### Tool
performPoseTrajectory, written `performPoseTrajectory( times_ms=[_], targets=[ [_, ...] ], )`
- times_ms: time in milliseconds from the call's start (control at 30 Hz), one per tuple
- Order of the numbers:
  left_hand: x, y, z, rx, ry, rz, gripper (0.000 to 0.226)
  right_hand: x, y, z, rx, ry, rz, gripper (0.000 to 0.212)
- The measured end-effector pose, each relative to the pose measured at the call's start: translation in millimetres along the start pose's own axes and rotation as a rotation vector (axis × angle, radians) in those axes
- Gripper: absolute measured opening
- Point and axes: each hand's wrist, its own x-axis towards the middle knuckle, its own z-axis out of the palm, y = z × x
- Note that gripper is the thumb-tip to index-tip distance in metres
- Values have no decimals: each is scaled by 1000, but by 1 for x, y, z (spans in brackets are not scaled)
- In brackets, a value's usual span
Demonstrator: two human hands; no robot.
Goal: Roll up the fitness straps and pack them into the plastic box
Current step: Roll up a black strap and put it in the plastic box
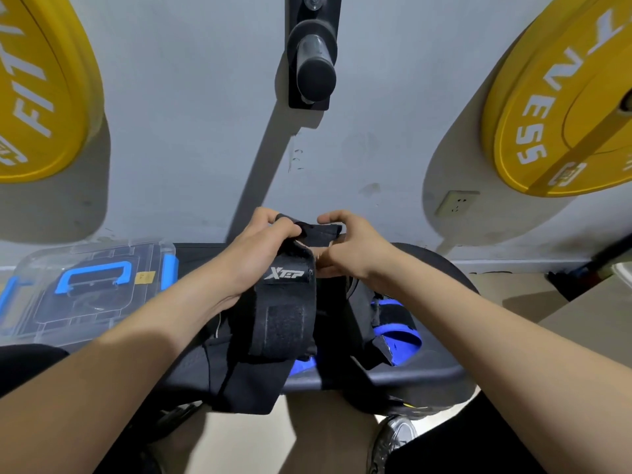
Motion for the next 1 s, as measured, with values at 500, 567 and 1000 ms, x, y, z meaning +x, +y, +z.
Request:
performPoseTrajectory(
  times_ms=[500,567,1000],
  targets=[
    [-13,-8,-24,80,176,37,54,3,-7,-59,-768,398,-199,27],
    [-14,-15,-24,163,174,48,45,-3,-14,-57,-562,337,-191,31],
    [-25,-12,-9,566,175,203,38,-25,-26,-55,-563,240,-198,61]
  ],
)
